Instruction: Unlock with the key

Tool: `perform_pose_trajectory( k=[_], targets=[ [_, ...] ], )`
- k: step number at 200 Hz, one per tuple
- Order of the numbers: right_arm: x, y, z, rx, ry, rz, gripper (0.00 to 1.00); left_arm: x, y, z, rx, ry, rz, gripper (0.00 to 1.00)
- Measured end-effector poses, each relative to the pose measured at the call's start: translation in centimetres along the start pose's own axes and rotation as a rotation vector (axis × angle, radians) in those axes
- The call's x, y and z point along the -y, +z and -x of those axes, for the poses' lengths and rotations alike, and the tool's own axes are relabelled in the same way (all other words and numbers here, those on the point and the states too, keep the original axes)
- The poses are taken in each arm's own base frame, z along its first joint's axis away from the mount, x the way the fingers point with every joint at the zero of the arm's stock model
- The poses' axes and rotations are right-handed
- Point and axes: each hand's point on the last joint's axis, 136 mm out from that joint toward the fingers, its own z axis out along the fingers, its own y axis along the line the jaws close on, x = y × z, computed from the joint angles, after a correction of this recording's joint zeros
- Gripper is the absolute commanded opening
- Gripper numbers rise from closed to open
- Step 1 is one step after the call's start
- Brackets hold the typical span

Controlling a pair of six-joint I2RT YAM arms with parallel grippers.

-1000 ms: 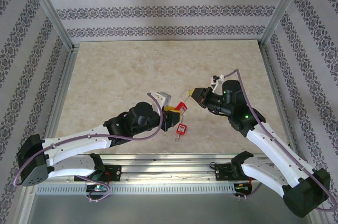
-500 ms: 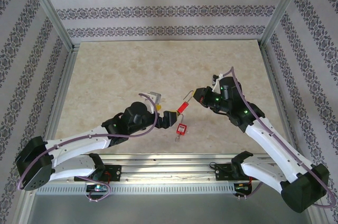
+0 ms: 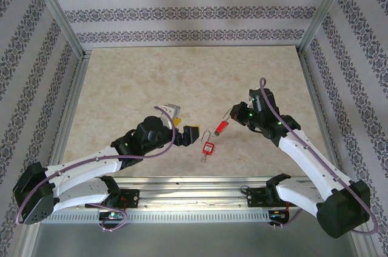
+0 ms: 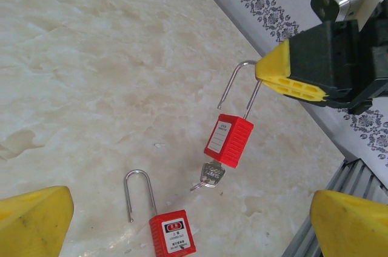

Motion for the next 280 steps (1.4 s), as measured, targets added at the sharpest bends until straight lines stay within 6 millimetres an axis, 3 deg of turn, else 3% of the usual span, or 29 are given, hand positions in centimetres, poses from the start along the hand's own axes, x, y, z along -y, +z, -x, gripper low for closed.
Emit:
perform_pose_trajectory(
  k=[60,114,174,223,255,280],
  targets=[
    [5.9,1.6,0.6,-0.007,0.090,-0.142,0.00,-0.9,0.2,0.0,-0.007,0.006,0.023,1.00],
    [9.5,3.9,0.4,-0.066,0.147,-0.246,0.00,-1.5,1.0,0.1,-0.032,0.004,0.039,1.00],
    [9.7,5.8,1.4,-0.081,0.159,-0.253,0.00,-1.0,2.1,0.2,-0.073,0.012,0.024,1.00],
    [9.4,6.4,2.1,-0.080,0.163,-0.254,0.00,0.3,6.5,-0.7,-0.187,0.049,-0.011,0.99],
    [9.2,6.7,2.5,-0.078,0.166,-0.253,0.00,3.1,11.4,-1.0,-0.278,0.105,-0.086,0.84],
    [9.1,6.7,2.6,-0.077,0.166,-0.251,0.00,4.3,15.0,-2.9,-0.385,0.141,-0.126,0.74]
  ],
)
